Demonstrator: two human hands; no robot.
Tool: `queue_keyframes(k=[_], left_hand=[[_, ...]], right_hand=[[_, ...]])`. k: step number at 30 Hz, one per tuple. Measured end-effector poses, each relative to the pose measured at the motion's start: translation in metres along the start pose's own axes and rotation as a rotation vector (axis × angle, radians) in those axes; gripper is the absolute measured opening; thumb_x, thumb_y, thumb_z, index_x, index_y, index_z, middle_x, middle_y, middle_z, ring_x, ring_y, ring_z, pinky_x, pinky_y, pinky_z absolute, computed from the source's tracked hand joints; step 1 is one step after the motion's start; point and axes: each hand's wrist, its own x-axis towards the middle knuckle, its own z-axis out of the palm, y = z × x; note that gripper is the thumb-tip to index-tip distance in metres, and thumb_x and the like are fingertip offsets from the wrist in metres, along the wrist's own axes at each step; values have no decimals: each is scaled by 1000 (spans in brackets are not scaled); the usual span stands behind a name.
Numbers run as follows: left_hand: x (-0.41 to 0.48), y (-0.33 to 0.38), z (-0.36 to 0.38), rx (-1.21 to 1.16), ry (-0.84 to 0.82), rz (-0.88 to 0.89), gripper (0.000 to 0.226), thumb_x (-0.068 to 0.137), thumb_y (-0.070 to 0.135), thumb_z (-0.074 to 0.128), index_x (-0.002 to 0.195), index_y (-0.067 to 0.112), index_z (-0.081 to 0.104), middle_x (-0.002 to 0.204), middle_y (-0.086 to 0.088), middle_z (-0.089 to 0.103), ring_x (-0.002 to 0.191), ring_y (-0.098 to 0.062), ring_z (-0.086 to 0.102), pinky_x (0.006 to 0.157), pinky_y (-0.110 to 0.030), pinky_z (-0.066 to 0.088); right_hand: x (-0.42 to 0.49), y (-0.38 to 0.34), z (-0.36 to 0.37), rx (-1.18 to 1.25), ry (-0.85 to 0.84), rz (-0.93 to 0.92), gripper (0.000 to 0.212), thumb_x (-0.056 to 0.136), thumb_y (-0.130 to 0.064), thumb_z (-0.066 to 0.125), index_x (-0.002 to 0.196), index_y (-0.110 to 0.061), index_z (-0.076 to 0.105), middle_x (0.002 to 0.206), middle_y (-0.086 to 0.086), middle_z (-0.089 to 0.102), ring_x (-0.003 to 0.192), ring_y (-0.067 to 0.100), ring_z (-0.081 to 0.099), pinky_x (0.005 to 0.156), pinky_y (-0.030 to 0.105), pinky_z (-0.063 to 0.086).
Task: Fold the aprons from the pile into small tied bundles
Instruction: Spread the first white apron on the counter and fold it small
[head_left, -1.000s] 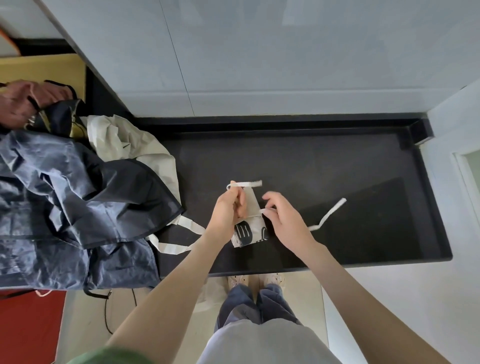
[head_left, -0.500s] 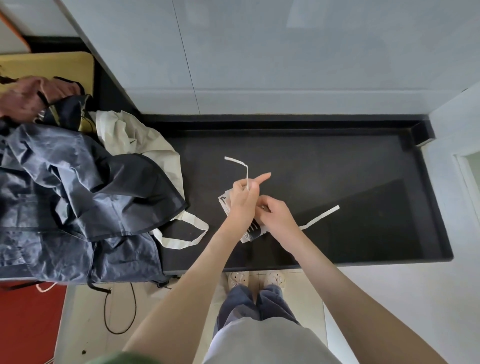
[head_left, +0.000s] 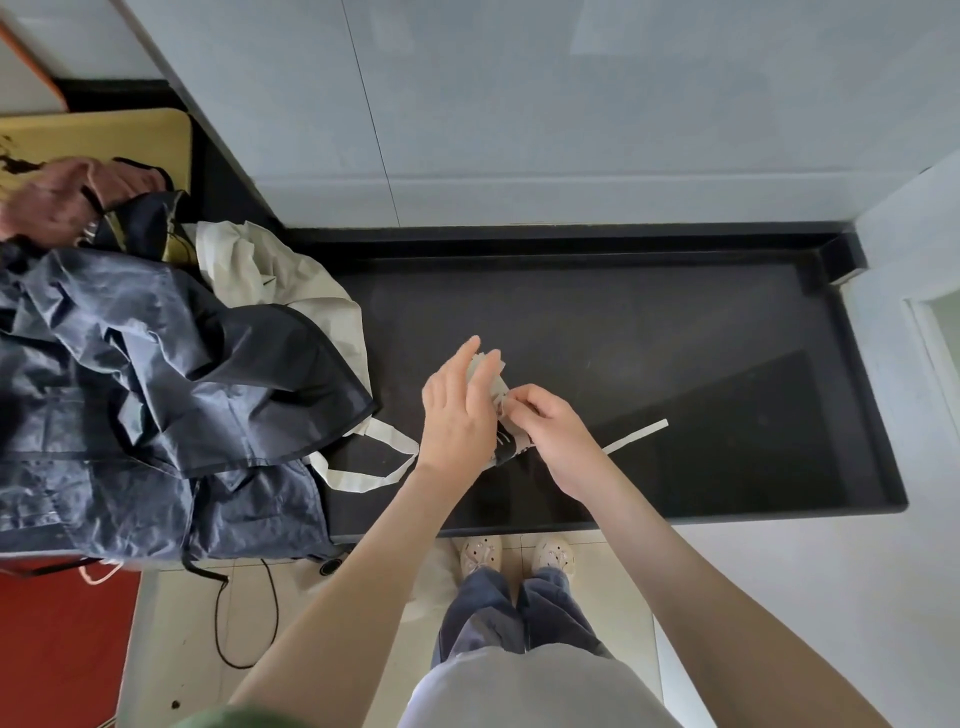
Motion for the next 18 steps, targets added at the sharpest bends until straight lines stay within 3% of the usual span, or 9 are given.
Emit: queue_keyframes(k=[3,5,7,10,13,16,18], left_hand=[[-1,-1,0,193,2,124,47,86,11,59,129,12,39,137,-19,31,124,-35,38,100,-54,39],[-2,-5,-1,279,-143,152,61,71,11,76,126,15,50,139,-18,35,130,-34,34,108,-52,28],[-3,-10,0,257,-299,159,54,57,9,85,107,13,65,130,-12,50,126,-29,44,107,-46,23],[-3,-11,-8,76,-465,151,27,70,12,76,93,10,63,101,-5,64,100,-29,60,100,-33,25],[-5,-9,-7,-72,-466,27,14,96,11,48,107,2,52,103,-9,61,97,-31,56,96,-36,38],[-3,-8,-7,-31,-399,139,48,87,5,55,131,7,37,106,-10,54,89,-26,56,83,-37,51],[0,-8,-11,43,-446,168,79,67,2,74,137,18,43,105,-12,52,89,-28,54,80,-38,50]], right_hand=[[-3,0,0,60,20,-12,19,101,-27,46,101,-16,61,101,0,65,98,13,60,85,22,48],[-3,1,0,146,28,-1,20,102,-25,44,101,-14,60,97,-4,65,92,6,61,76,15,46],[-2,1,0,252,19,5,20,102,-21,44,101,-10,60,90,-6,64,82,2,62,69,12,46],[-2,0,1,376,32,29,19,101,-19,46,96,-8,61,80,-6,62,81,8,57,73,19,45],[-2,0,4,408,31,49,19,100,-22,49,101,-13,66,91,-4,68,88,8,62,80,22,48],[-1,1,6,367,56,69,21,100,-26,50,108,-15,66,107,3,68,105,16,62,94,33,48],[-2,0,5,339,56,86,21,101,-24,47,110,-14,64,107,3,66,103,16,62,87,28,50]])
